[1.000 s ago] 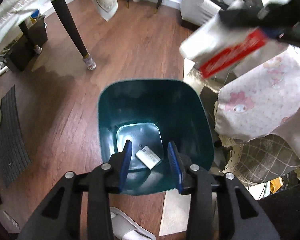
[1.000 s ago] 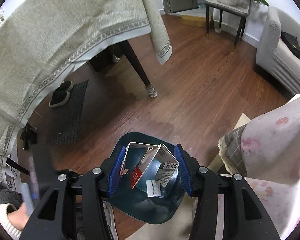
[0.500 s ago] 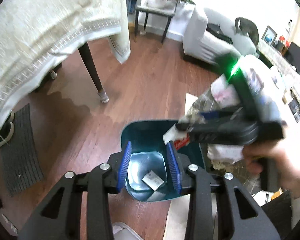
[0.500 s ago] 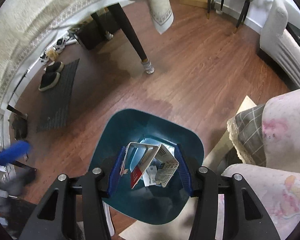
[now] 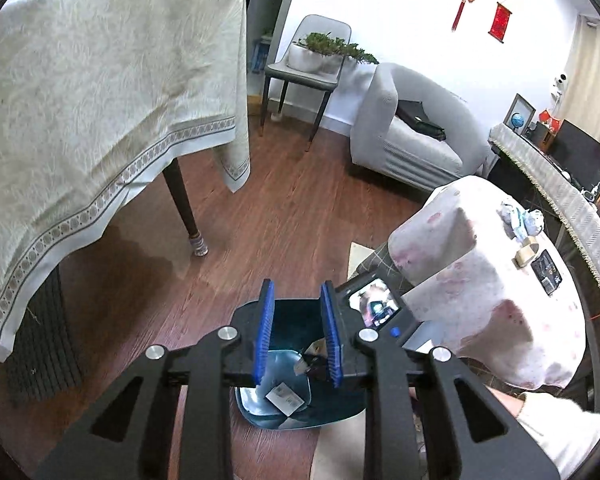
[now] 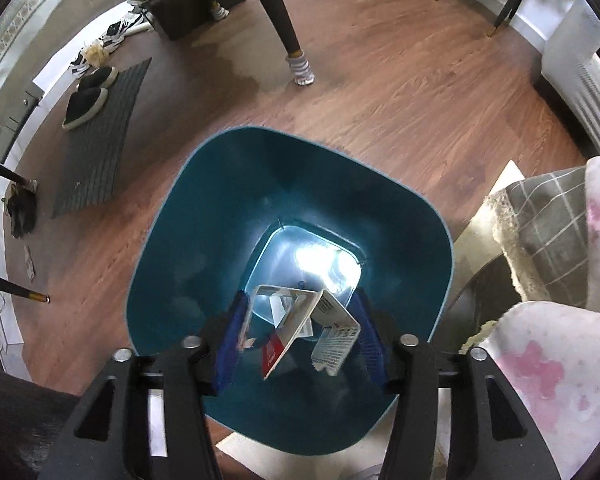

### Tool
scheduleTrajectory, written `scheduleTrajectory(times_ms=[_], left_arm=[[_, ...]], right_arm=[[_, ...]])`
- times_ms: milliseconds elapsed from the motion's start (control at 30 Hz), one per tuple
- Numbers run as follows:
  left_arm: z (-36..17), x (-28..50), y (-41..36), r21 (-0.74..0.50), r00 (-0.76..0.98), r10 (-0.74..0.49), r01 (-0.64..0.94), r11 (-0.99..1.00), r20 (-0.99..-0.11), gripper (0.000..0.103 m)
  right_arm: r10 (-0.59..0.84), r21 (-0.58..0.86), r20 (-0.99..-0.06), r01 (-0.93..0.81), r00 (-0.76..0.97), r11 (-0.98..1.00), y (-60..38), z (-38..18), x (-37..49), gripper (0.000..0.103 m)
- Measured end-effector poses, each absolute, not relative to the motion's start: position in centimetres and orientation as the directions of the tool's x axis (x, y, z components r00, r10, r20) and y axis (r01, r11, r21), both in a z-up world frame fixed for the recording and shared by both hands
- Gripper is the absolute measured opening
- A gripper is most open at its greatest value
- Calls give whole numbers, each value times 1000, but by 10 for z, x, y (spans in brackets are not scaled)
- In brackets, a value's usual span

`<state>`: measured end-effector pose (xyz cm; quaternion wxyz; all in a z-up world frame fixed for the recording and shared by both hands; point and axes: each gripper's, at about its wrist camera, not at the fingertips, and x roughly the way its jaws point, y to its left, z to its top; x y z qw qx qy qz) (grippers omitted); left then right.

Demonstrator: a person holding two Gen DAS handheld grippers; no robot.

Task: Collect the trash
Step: 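Lower the right tool into the bin and open it, releasing the box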

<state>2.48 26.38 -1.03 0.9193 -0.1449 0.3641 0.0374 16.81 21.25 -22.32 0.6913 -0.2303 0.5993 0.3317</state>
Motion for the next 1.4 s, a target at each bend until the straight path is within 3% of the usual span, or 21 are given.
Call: scheduleTrajectory(times_ms=[300, 500, 967, 1167, 1400], left_arm=[[5, 27, 254, -229, 750, -33, -160, 960, -660, 25], [16, 32, 242, -214, 763, -28, -146, 966, -646, 25], [48, 46, 219, -218, 809, -29, -123, 968, -587, 28], [54, 56, 209, -222, 818, -29, -122, 967, -574, 32], [57, 69, 188, -222, 827, -58, -82, 972, -560, 48]], right_arm=[[203, 100, -978, -753, 46, 650, 207, -213, 162, 76], [237, 114, -971, -782, 45, 613, 203, -198, 153, 79], [437, 139, -885, -805, 160, 576, 157, -78, 142, 79], [506, 129, -829, -797, 240, 590, 122, -26, 142, 79], [534, 95, -780, -781, 326, 617, 83, 10, 142, 79]])
